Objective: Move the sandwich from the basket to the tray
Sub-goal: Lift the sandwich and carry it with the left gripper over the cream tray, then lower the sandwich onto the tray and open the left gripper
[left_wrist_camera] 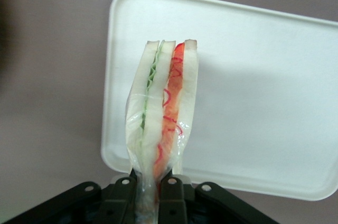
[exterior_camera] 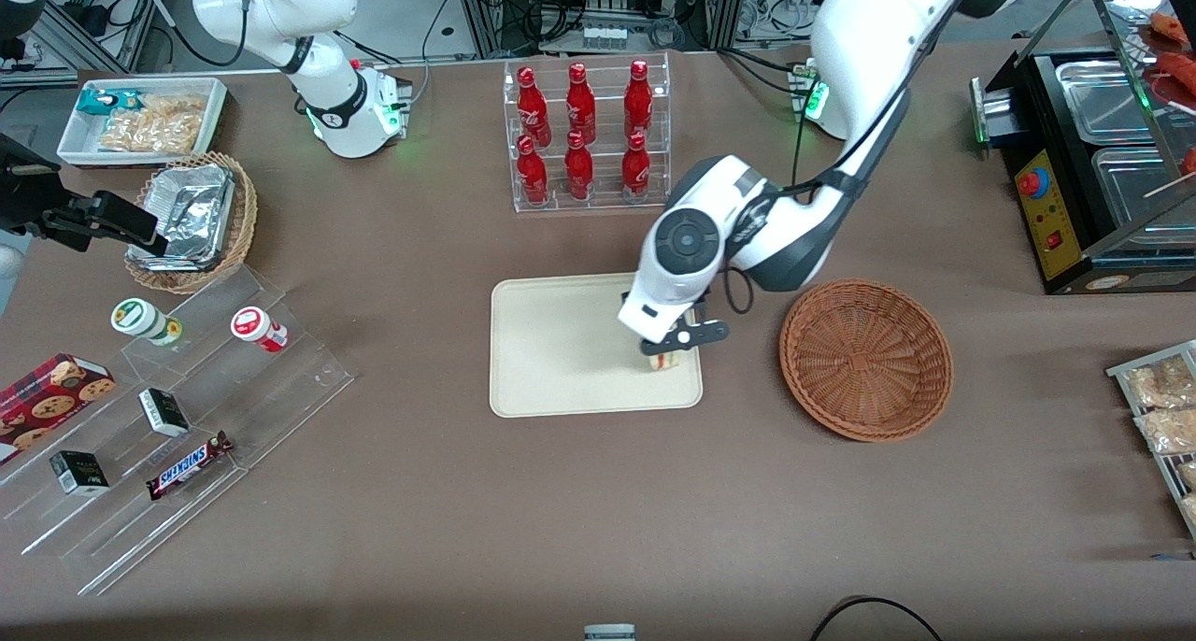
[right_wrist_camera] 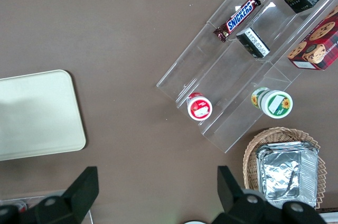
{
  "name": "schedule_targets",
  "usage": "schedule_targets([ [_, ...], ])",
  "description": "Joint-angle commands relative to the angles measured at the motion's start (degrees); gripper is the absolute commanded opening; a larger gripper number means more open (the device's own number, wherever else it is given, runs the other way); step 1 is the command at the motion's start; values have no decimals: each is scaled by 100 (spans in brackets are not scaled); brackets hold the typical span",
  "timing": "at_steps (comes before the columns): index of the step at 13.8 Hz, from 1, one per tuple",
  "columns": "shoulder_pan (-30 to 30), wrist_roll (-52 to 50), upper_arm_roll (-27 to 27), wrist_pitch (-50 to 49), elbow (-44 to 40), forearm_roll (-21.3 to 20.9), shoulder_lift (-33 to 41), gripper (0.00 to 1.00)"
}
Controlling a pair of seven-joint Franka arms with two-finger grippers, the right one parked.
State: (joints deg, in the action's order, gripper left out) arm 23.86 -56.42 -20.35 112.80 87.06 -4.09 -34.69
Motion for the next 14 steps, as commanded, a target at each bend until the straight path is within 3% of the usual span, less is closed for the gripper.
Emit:
schedule_targets([
  [1,407,-544,49,-66,-829,-310,-652,5],
  [9,734,-669,40,410,-1139,-364,-1172,6],
  [14,813,-695,49,638,-1130,-663,-1295,7],
])
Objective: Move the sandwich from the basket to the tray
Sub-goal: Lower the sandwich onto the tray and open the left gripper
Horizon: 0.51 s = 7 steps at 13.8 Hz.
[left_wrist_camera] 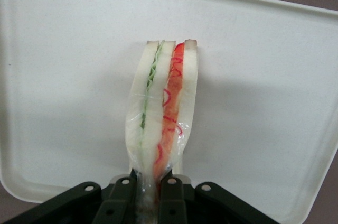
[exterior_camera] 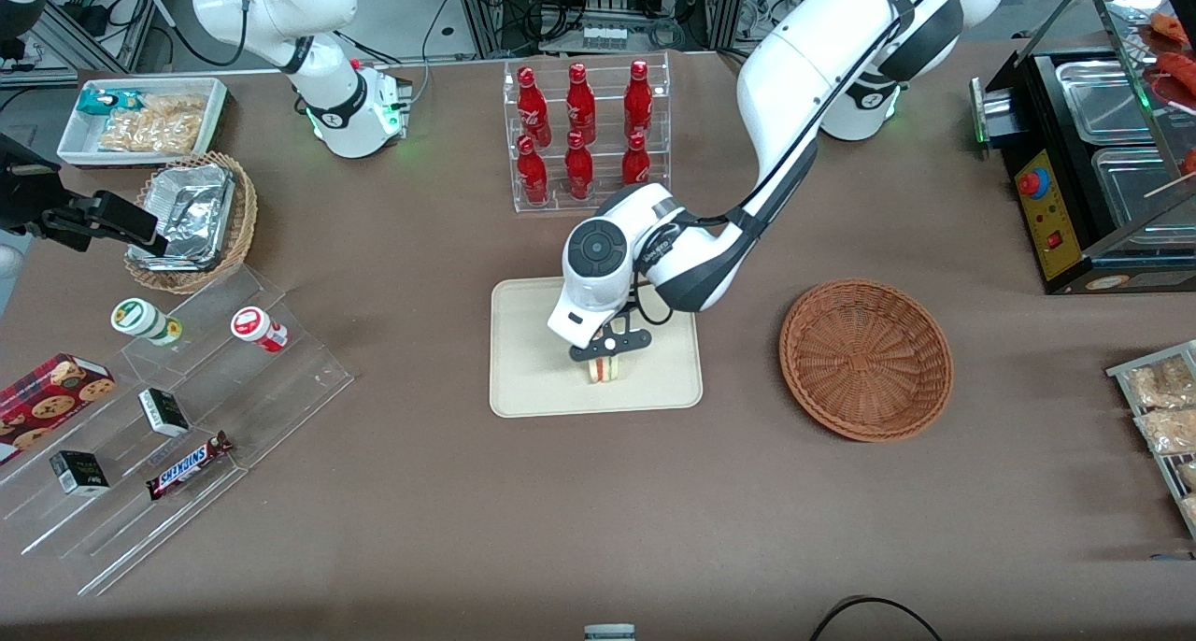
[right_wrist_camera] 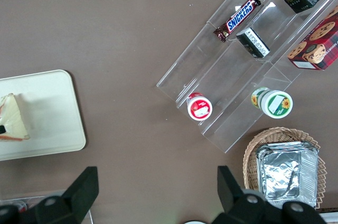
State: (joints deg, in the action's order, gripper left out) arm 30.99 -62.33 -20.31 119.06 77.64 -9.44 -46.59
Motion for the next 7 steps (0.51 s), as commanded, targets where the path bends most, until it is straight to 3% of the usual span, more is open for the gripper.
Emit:
schedule_targets([
  [1,100,-104,45,20,-179,-128,-122,8],
  [2,100,-113,45,29,-179,-120,-113,13],
  [3,100,-139,45,29,-170,-120,-122,27],
  [4,100,-148,45,29,-161,-120,-122,62],
  [5,100,-139,45,29,-161,-120,-113,72],
  [6,92,-156,36,29,-170,-93,-96,98],
  [7,91,-209,36,21,-187,-84,-44,100],
])
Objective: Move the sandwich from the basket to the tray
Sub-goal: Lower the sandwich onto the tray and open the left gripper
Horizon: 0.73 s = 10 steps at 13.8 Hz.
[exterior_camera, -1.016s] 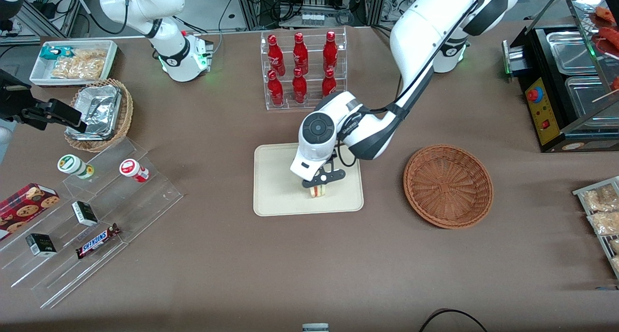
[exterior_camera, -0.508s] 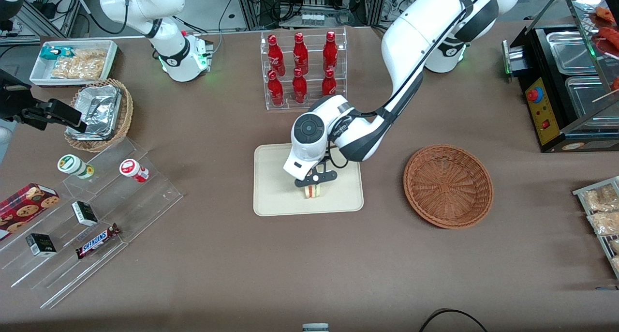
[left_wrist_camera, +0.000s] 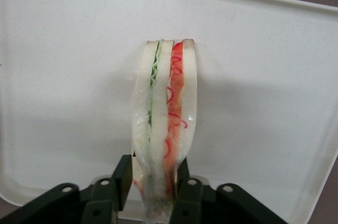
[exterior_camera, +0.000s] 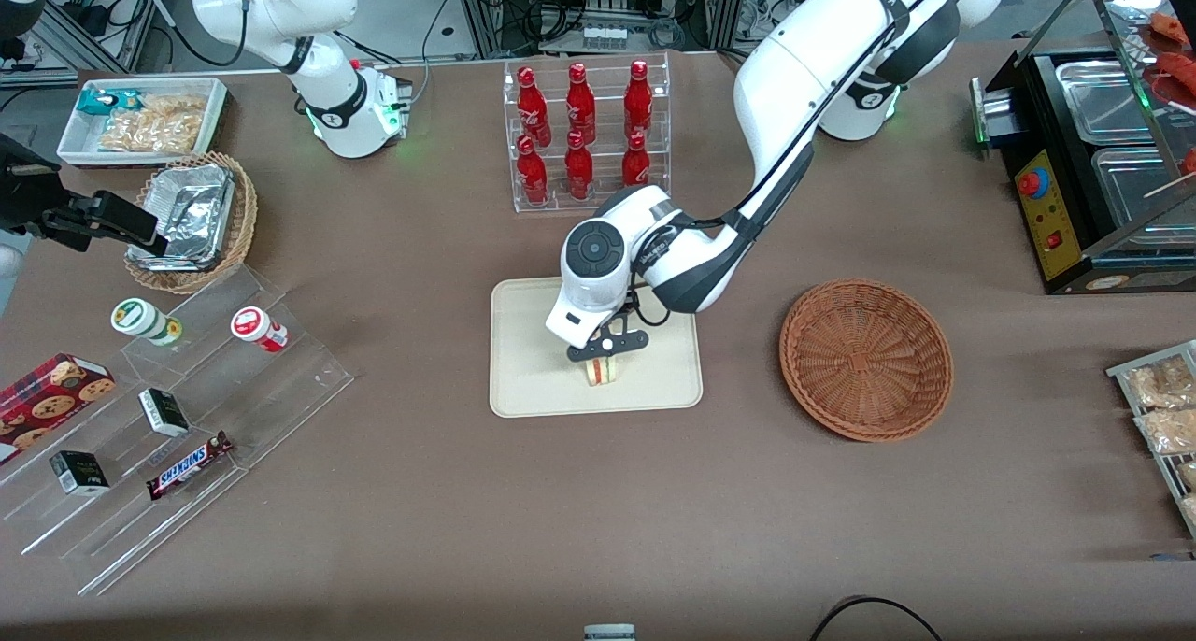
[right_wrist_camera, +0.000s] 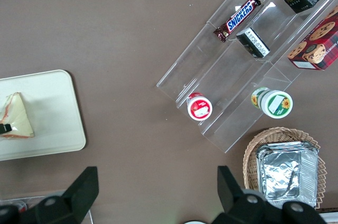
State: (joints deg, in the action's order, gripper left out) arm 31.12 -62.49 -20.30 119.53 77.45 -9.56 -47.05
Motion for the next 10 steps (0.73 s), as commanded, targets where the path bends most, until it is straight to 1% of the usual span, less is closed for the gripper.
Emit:
schedule_targets([
  [1,35,-211,35,-79,-177,-46,90,100],
  [3,-9,-228,35,-201,-169,-20,458,100],
  [6,-35,-115,70,-868,-116,-125,968,100],
  [8,-71,261,237,-1351,-107,-187,1179,100],
  [10,-236,421,246,-1652,-72,-169,1286,100],
])
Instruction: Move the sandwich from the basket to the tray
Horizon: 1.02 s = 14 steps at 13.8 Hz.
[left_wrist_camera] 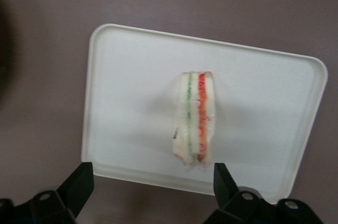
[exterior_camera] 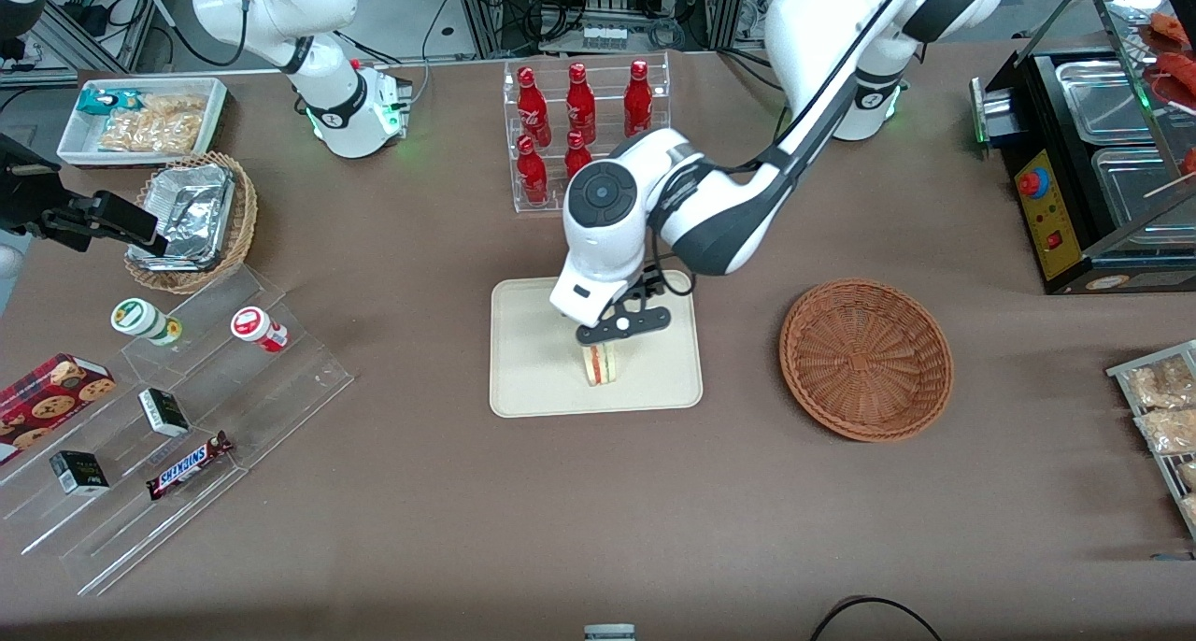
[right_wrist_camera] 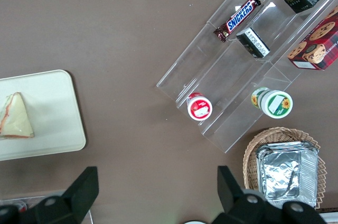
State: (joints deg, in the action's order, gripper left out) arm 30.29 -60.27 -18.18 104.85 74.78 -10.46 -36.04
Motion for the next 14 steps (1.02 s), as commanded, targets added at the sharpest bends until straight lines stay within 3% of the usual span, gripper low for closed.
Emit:
schedule_targets([
  [1,-355,270,26,-254,221,-18,272,100],
  [3,-890,479,8,-1005,282,305,639,100],
  [6,-1489,1761,17,-1659,458,474,1019,100],
  [14,-3028,4127,17,-1669,1987,501,2592,100],
])
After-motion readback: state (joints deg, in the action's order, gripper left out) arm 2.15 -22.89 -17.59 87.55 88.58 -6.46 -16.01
